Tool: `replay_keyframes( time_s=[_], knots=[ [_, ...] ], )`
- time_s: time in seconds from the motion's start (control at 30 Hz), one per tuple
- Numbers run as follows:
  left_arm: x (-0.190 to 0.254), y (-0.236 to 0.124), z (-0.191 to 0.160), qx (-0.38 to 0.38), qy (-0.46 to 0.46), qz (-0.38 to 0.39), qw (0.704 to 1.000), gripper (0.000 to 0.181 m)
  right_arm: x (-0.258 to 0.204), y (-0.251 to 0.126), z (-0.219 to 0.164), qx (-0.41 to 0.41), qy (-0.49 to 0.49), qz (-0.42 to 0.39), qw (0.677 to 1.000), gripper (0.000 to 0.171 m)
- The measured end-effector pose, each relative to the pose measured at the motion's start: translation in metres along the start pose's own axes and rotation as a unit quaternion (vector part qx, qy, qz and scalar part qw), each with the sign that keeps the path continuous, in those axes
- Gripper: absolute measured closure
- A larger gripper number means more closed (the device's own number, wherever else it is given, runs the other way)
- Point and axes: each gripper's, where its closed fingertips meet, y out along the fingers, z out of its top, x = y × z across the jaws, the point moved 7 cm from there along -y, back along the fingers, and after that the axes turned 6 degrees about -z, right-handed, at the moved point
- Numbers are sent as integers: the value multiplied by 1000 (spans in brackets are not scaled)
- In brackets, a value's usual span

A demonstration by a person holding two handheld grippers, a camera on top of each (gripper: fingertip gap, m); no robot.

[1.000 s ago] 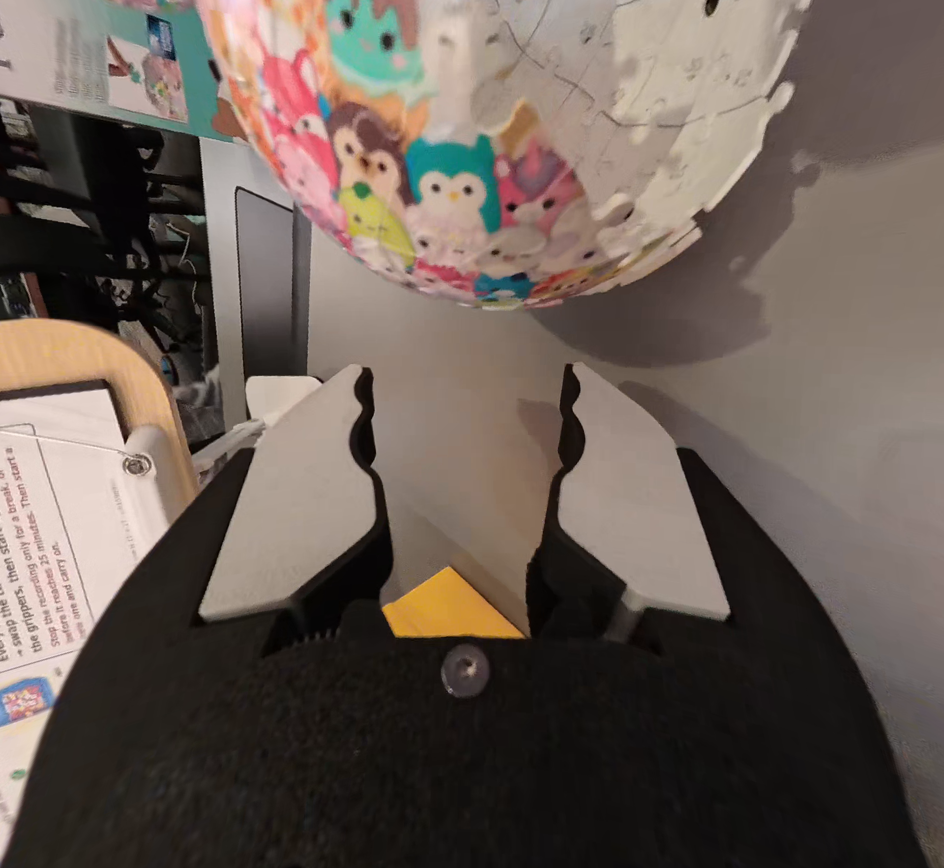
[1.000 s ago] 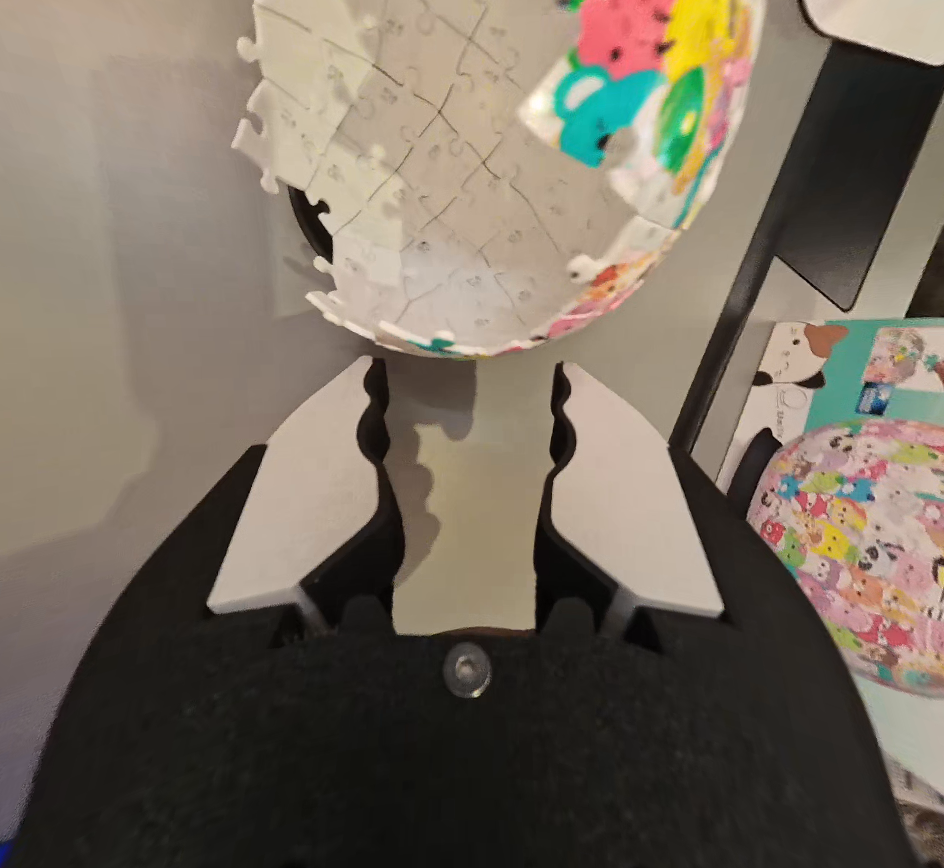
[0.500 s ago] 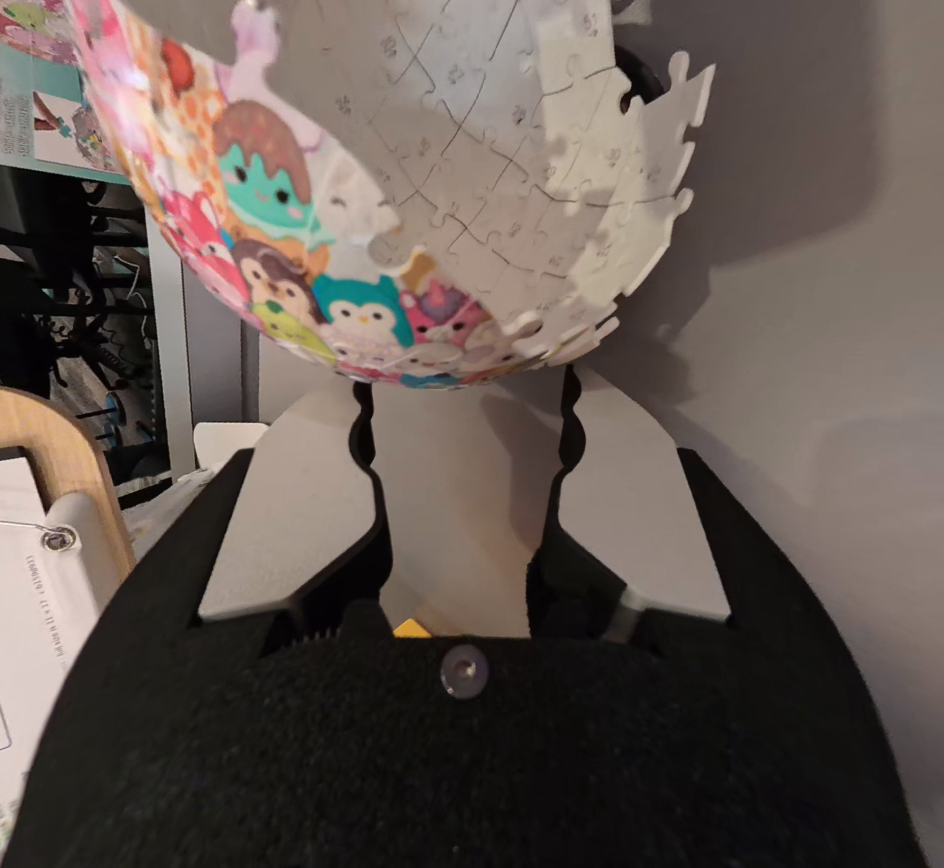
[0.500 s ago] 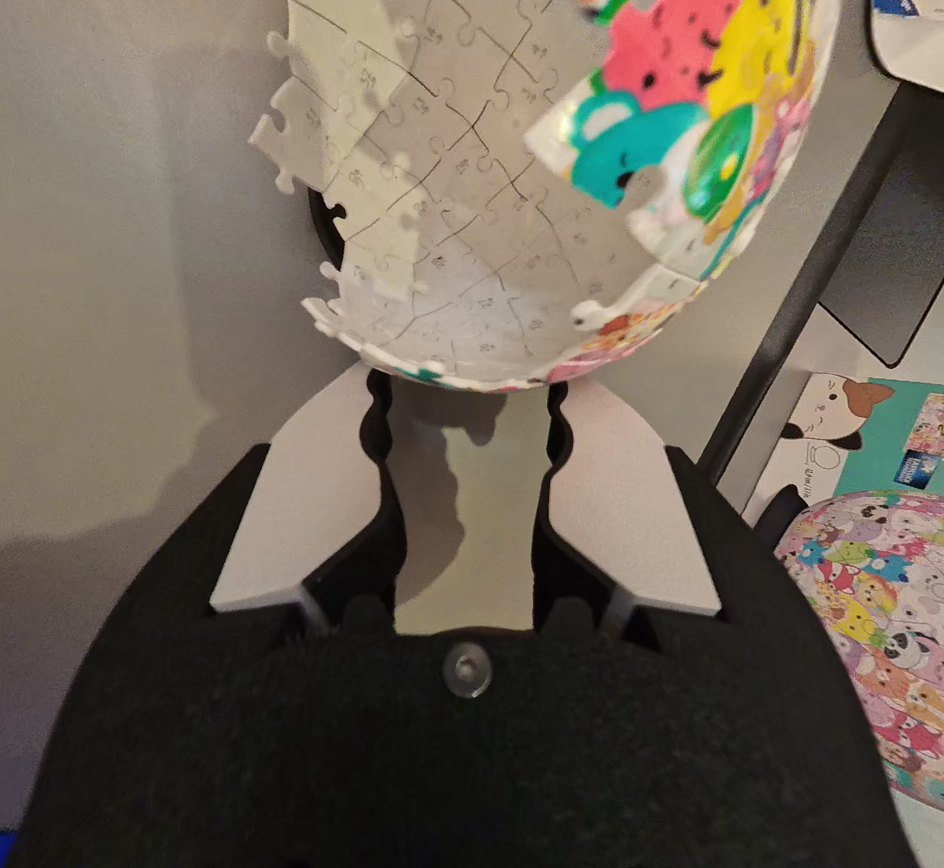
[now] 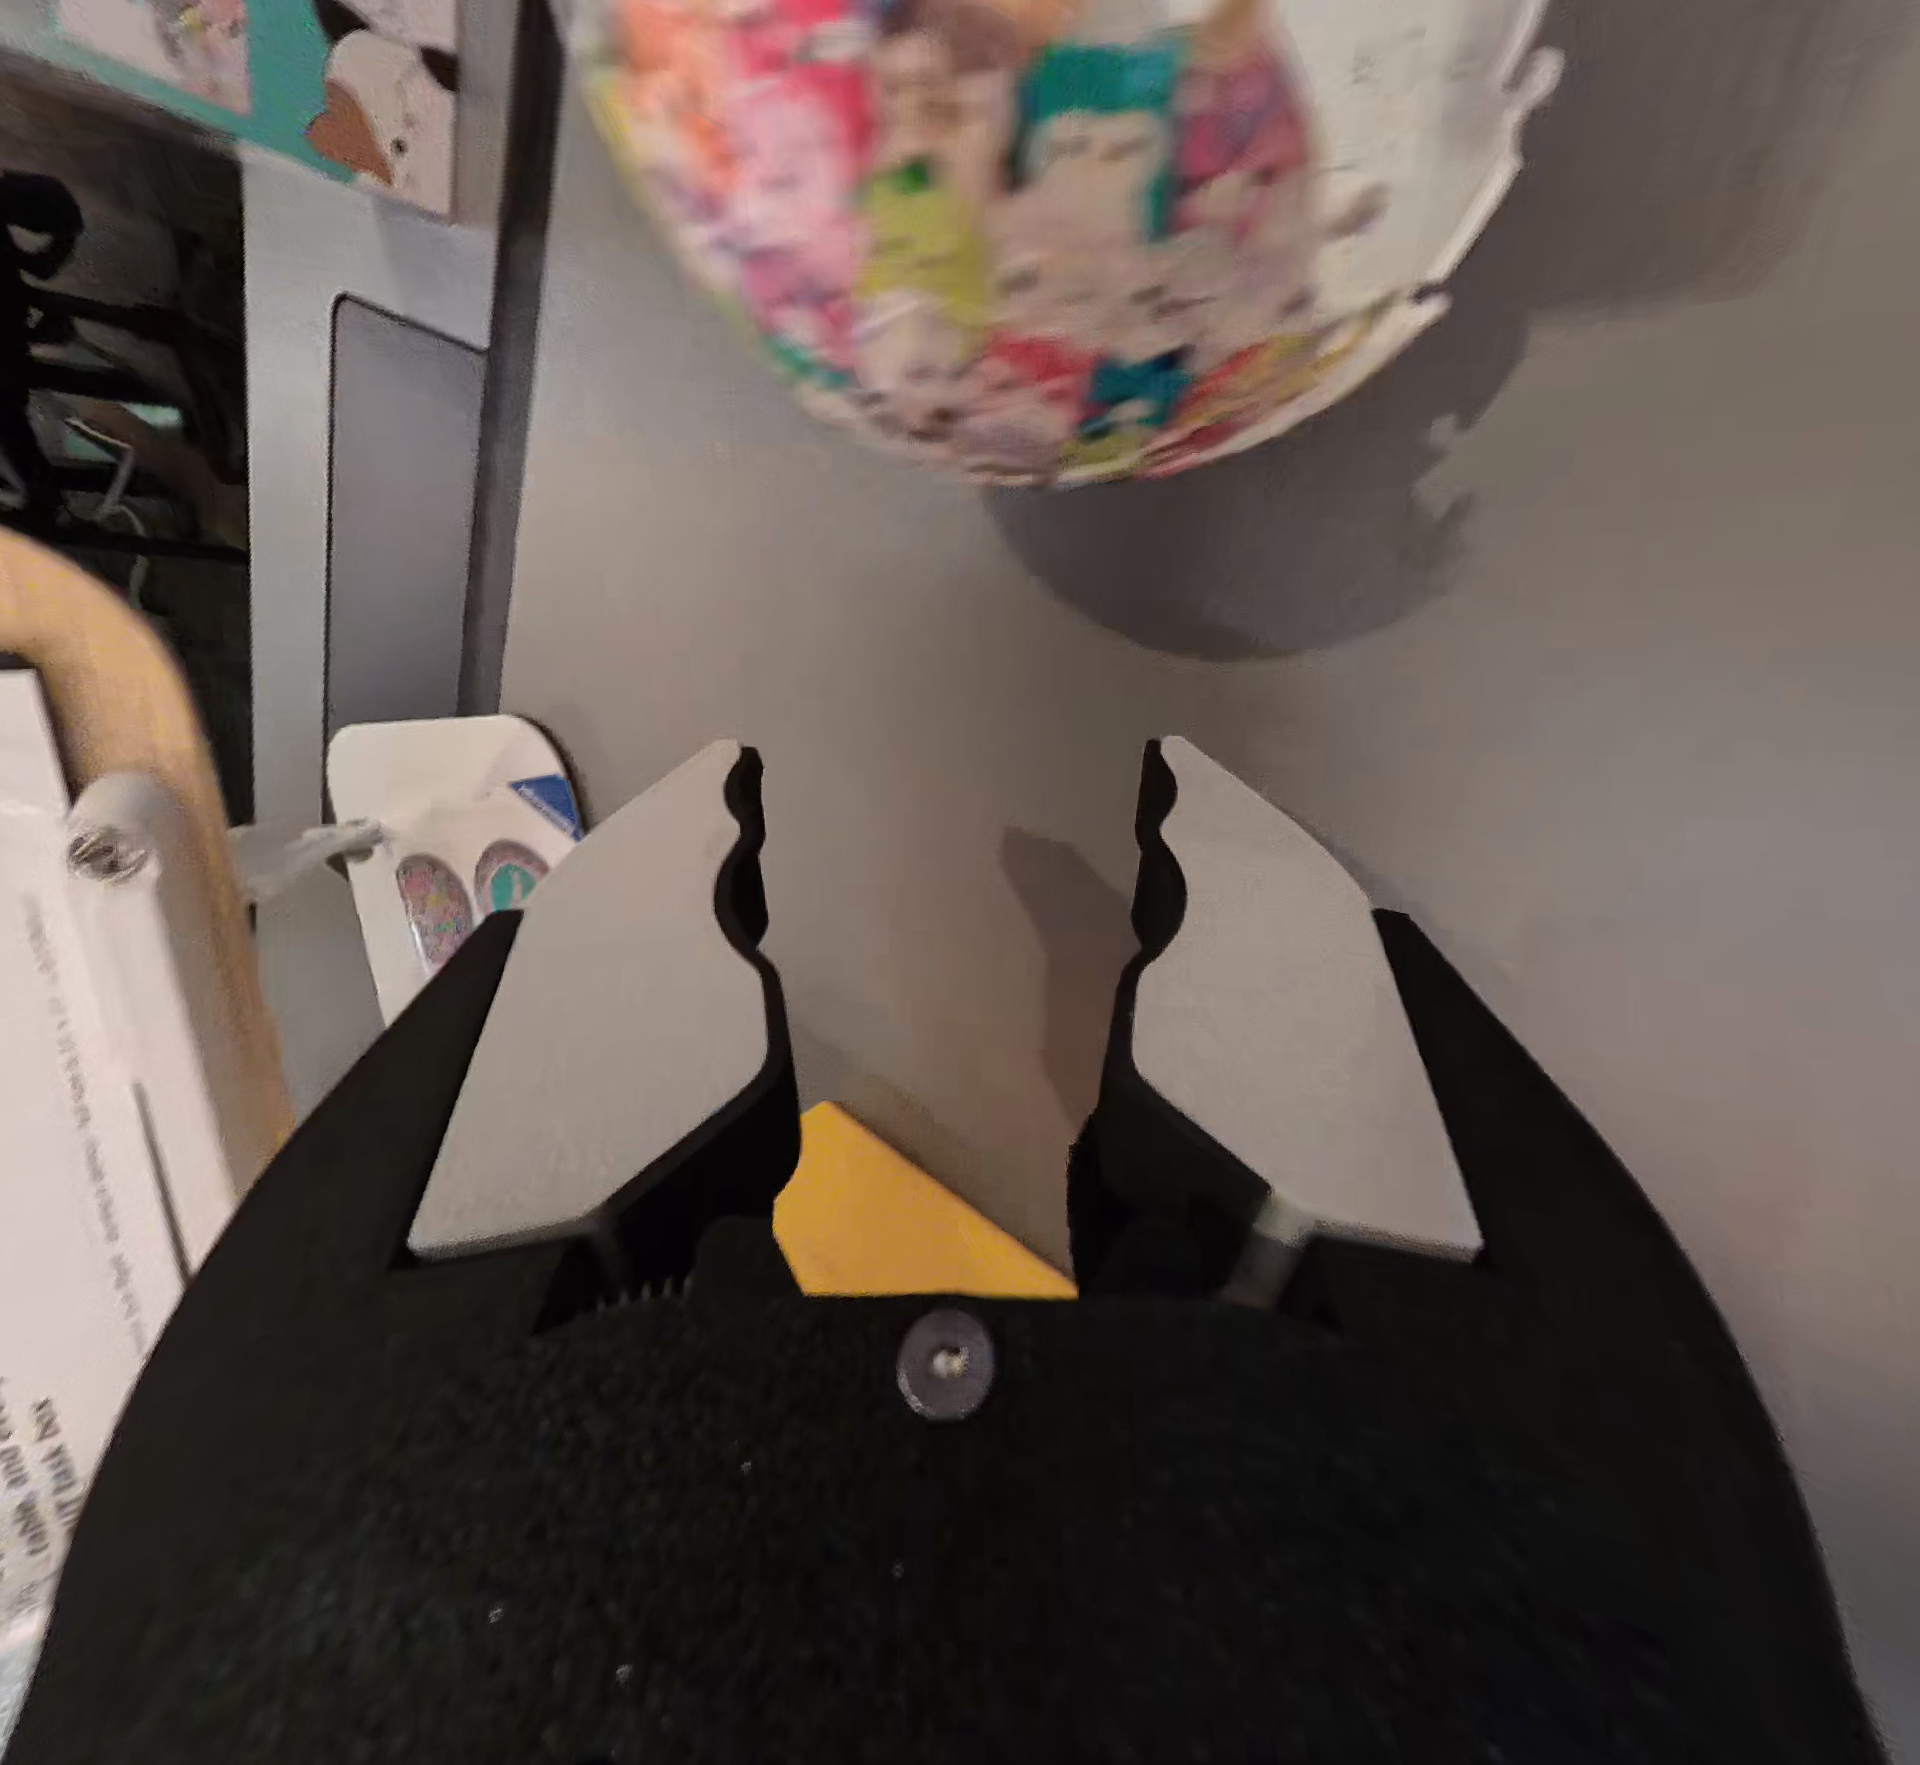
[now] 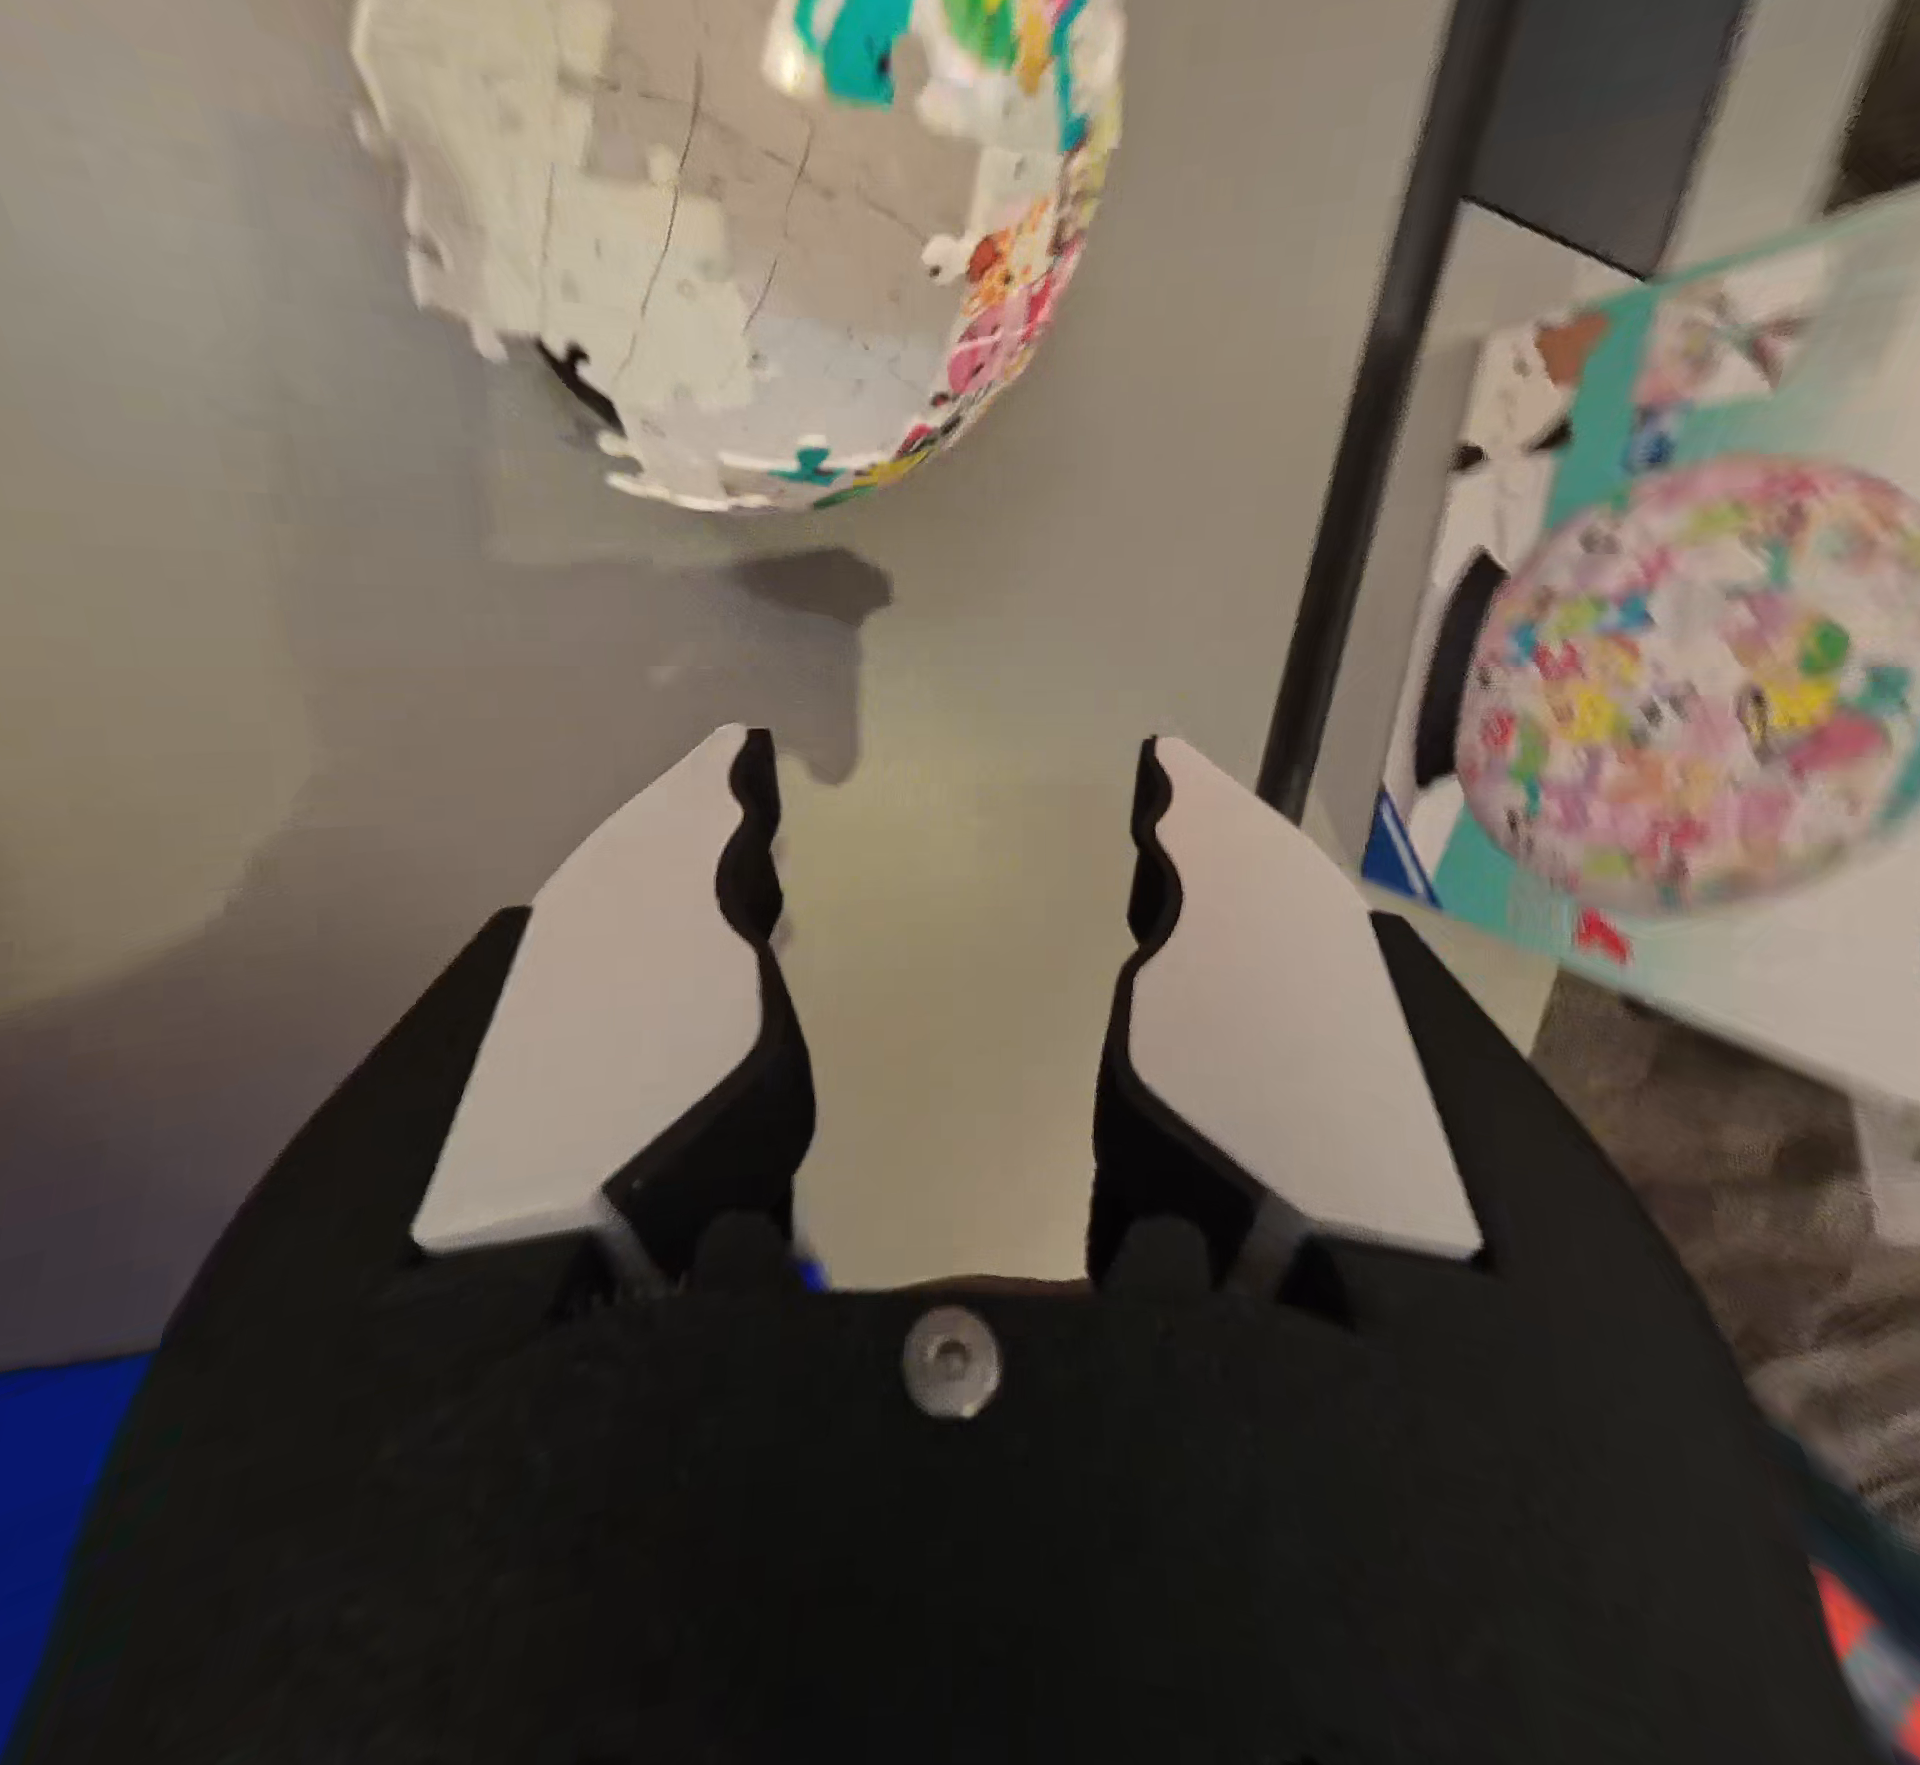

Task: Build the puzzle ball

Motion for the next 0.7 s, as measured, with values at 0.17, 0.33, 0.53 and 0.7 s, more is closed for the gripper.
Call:
replay_keyframes(
  time_s=[0.17, 0.33, 0.53, 0.7],
  knots=[
    [-64, -19, 7, 21, -36, -37, 998, 112, -72, -67, 34, 92, 229, -19, 969, 103],
    [-97, 1, 31, -60, 58, -110, 990, 119, -163, -35, 95, 306, 585, 28, 750, 110],
    [-108, 33, 51, -206, 197, -187, 940, 108, -178, 34, 146, 302, 721, -26, 623, 89],
    [-112, 54, 65, -247, 279, -161, 914, 110, -153, 65, 157, 266, 751, -38, 603, 94]
  ],
)
